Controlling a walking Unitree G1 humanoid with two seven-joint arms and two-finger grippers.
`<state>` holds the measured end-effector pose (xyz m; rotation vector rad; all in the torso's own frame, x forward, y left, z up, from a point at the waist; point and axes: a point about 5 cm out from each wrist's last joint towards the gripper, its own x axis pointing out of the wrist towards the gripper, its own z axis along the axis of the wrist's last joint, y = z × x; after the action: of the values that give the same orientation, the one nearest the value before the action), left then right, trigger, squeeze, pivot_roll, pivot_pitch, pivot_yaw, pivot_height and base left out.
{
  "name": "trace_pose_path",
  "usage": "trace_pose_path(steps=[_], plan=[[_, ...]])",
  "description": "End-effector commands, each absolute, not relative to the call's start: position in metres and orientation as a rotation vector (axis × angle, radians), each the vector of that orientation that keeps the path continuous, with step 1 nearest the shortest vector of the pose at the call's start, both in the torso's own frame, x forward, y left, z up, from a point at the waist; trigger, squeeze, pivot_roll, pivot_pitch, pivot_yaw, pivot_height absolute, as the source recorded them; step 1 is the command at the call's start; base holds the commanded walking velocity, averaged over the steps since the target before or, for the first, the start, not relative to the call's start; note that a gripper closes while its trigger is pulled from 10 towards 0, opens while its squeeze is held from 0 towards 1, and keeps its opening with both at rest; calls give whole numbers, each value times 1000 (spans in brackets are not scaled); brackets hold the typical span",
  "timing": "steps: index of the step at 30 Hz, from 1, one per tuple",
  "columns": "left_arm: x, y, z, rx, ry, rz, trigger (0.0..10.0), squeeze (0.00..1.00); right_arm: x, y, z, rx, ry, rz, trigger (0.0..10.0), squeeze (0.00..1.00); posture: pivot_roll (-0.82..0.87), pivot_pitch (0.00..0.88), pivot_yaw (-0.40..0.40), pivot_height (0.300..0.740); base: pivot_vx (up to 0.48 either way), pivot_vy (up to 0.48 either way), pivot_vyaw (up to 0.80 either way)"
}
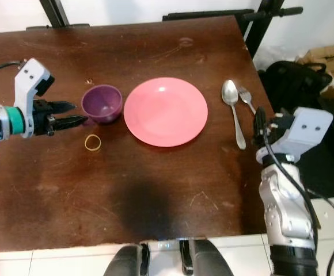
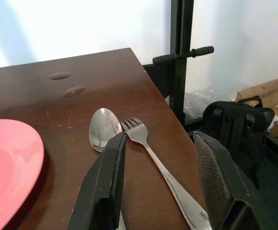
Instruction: Setting the table
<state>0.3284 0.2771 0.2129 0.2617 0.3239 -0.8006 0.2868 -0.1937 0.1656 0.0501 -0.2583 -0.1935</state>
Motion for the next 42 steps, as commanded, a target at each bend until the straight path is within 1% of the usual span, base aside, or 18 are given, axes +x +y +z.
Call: trace_pose_path(steps=[1, 3, 7, 8, 14, 22, 27, 30, 33, 38, 42], plan=[[322, 277, 211, 251, 335, -823, 10000, 0, 284, -195, 161, 54, -237, -202, 10000, 0, 50, 149, 95, 740, 0, 0, 0], [317, 275, 205, 251, 357, -866, 10000, 0, 286, -192, 162, 56, -236, -193, 10000, 0, 50, 148, 91, 740, 0, 0, 0], [316, 275, 202, 263, 369, -881, 10000, 0, 287, -192, 163, 55, -237, -189, 10000, 0, 49, 148, 92, 740, 0, 0, 0], [316, 277, 201, 287, 378, -882, 10000, 0, 287, -193, 164, 54, -239, -189, 10000, 0, 48, 147, 95, 740, 0, 0, 0], [321, 290, 200, 397, 397, -817, 10000, 0, 285, -195, 161, 53, -233, -201, 10000, 0, 50, 151, 105, 740, 0, 0, 0], [321, 296, 207, 417, 381, -745, 10000, 0, 284, -193, 160, 59, -228, -202, 10000, 0, 55, 157, 105, 740, 0, 0, 0], [322, 293, 202, 394, 383, -744, 10000, 0, 285, -191, 160, 61, -225, -195, 10000, 0, 59, 161, 101, 740, 0, 0, 0], [327, 285, 194, 384, 383, -754, 10000, 0, 286, -191, 161, 61, -227, -191, 10000, 0, 49, 170, 94, 740, 0, 0, 0], [331, 282, 191, 389, 375, -747, 10000, 0, 286, -191, 162, 59, -227, -190, 10000, 0, 47, 174, 92, 740, 0, 0, 0], [345, 280, 193, 398, 342, -683, 10000, 0, 284, -192, 162, 56, -226, -192, 10000, 0, 43, 182, 92, 740, 0, 0, 0], [349, 280, 194, 404, 336, -663, 10000, 0, 283, -192, 162, 56, -226, -192, 10000, 0, 38, 188, 91, 740, 0, 0, 0]])
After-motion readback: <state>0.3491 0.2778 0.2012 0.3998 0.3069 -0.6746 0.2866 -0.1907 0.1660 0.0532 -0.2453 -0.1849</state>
